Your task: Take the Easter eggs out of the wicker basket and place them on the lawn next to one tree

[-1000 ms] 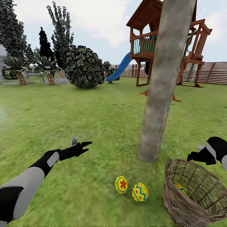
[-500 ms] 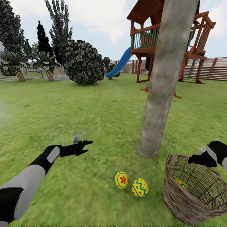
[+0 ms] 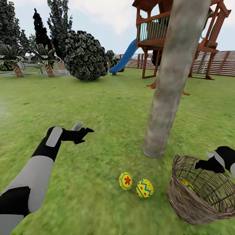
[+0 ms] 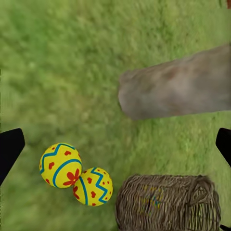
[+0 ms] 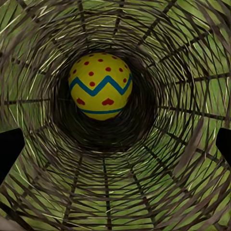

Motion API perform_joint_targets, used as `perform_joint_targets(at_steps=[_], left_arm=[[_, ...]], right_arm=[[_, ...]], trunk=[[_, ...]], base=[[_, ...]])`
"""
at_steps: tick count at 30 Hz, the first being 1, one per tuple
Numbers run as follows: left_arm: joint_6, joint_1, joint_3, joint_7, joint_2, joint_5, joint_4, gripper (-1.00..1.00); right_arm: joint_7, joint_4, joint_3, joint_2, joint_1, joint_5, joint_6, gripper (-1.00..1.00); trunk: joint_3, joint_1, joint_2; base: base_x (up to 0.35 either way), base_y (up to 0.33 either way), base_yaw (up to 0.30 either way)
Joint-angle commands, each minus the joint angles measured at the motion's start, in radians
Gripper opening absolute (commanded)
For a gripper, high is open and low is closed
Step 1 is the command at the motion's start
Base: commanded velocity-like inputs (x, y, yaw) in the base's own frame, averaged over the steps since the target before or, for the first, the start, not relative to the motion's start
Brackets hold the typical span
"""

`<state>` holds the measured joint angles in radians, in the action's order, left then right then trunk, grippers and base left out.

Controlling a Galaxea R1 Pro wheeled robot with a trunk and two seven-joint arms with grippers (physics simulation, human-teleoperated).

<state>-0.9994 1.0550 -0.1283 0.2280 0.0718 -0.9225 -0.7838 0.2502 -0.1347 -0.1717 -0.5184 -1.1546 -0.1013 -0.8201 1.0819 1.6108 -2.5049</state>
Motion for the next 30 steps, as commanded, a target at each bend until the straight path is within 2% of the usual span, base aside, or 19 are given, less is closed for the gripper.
perform_joint_targets(at_steps=[1,5,14,30], left_arm=[[-0.004,0.001,-0.001,0.012,-0.001,-0.012,-0.003,1.0],[-0.003,0.002,-0.001,0.018,-0.003,-0.013,-0.01,1.0],[0.003,0.002,-0.003,0.02,0.002,-0.013,-0.013,1.0],[0.007,0.002,0.006,0.021,-0.007,-0.014,-0.011,1.0]], right_arm=[[0.001,-0.001,-0.009,-0.001,0.0,-0.01,-0.003,1.0],[0.004,0.001,-0.009,0.0,-0.001,-0.009,0.013,1.0],[0.004,0.003,-0.009,0.0,0.0,-0.01,0.017,1.0],[0.006,0.004,-0.01,0.001,0.001,-0.012,0.051,1.0]], trunk=[[0.005,0.0,-0.001],[0.02,0.002,-0.002],[0.02,0.002,-0.002],[0.02,0.002,-0.002]], base=[[0.0,0.0,0.0],[0.0,0.0,0.0],[0.0,0.0,0.0],[0.0,0.0,0.0]])
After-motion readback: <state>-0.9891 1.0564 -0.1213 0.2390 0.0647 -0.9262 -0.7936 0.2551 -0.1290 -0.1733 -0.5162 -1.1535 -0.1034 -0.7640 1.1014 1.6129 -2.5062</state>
